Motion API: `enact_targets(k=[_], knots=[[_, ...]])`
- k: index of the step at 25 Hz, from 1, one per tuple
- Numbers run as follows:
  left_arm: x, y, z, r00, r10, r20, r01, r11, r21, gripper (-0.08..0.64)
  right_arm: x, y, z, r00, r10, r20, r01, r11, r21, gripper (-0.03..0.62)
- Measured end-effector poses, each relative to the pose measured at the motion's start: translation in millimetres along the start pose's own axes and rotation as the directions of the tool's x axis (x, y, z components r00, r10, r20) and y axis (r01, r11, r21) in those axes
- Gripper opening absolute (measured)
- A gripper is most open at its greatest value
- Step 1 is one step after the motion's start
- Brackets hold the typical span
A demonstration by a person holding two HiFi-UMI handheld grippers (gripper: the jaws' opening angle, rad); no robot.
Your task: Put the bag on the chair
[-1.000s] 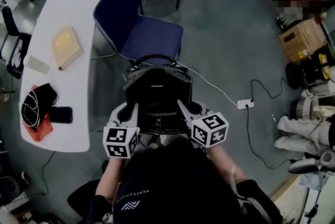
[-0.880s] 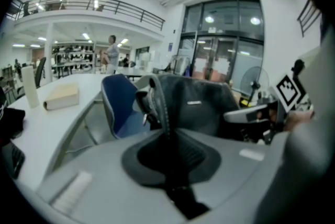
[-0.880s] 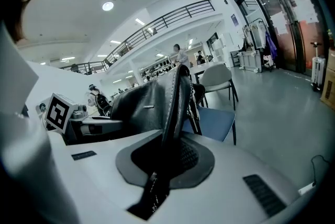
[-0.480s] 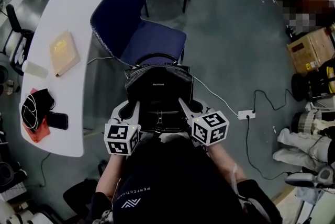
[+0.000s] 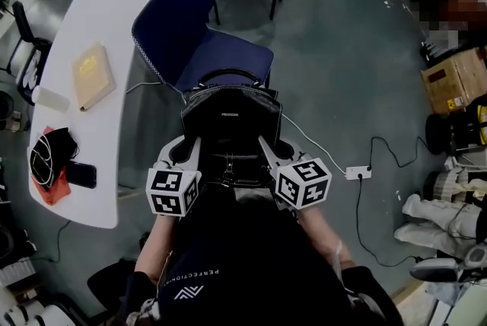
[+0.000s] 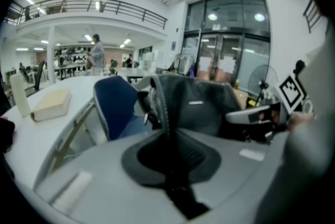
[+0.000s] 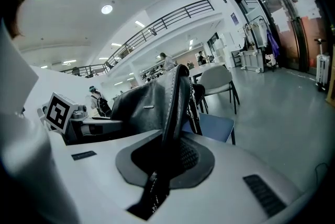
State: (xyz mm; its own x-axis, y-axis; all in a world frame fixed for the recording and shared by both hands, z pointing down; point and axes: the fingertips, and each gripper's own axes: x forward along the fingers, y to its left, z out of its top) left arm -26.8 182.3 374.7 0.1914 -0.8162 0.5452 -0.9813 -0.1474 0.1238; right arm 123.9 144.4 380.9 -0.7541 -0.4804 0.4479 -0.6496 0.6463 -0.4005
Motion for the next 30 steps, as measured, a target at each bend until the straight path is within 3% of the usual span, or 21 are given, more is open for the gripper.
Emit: enact_targets(k=[17,30], knots=[[108.9,54.5,35.5,0.993,-0.094,-0.064,0.094,0.996,-0.008,0.037,88.3,-59.8,36.4,0.995,-0.095,-0.039,0.097,0.994,0.041,0.02],[190.7,102.6,54.9,0.976,-0.159,-0.146,0.157,0.987,-0.021,0.037,167.2,-105.2,57.5,0.985,-0.146,-0.095,0.154,0.985,0.078,0.021]])
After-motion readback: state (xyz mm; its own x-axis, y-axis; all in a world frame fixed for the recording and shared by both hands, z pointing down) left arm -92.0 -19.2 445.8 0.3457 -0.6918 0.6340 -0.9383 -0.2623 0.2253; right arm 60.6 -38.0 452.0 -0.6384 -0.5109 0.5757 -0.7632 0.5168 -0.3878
